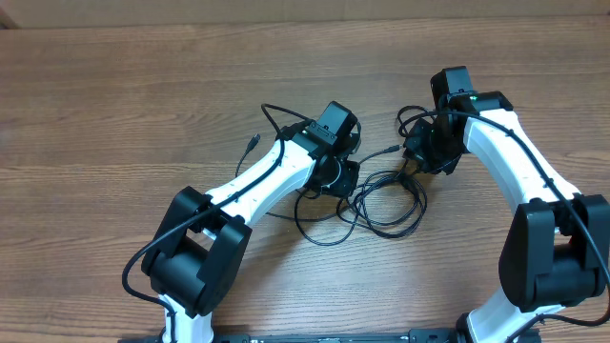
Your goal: Untangle cables
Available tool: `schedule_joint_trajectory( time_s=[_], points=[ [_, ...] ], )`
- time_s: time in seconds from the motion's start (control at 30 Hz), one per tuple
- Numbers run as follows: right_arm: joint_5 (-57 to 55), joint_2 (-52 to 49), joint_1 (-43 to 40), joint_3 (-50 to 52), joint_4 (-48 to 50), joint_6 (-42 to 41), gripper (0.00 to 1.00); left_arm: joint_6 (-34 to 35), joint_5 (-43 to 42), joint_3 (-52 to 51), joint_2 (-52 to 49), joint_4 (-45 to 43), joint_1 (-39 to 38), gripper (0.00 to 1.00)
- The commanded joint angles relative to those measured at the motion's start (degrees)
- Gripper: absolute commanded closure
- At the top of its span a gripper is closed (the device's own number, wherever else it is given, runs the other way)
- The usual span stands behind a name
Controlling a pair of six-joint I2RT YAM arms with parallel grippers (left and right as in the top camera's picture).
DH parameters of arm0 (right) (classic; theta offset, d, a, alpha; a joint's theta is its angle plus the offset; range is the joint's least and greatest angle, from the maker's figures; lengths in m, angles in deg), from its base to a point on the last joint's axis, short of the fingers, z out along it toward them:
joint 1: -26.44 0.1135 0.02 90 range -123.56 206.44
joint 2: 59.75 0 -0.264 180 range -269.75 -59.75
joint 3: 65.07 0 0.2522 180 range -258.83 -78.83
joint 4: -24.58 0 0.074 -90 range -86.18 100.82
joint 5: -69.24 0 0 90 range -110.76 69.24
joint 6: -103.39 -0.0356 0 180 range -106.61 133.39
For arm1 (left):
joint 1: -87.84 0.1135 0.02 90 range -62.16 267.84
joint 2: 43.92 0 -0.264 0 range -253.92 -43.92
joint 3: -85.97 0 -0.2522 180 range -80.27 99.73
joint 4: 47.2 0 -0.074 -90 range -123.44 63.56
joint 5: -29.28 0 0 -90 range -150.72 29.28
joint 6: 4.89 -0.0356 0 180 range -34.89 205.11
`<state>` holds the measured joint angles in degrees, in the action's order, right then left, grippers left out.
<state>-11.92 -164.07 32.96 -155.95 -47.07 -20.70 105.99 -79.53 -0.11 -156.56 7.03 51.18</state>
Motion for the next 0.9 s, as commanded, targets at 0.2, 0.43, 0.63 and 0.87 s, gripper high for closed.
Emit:
schedule_joint_trajectory(
  time_s=[0.2,0.43,0.63,0.87],
  points=[
    [0.9,0.6,0.3,3.5,2.2,0.1,0.71,-0.8,-3.0,-0.3,-0.7,-5.2,-0.8,0.75],
    [2.9,0.6,0.3,11.3,10.1,-0.2,0.70,-2.0,-1.0,-0.3,-0.7,-7.8,-2.9,0.78],
    [5.0,0.6,0.3,15.6,15.0,-0.4,0.70,-2.0,7.4,-0.3,-2.1,-8.4,-6.2,0.79],
    [5.0,0.6,0.3,16.8,15.8,-0.3,0.70,-2.0,11.9,-0.3,-4.4,-8.1,-7.6,0.82]
  ],
)
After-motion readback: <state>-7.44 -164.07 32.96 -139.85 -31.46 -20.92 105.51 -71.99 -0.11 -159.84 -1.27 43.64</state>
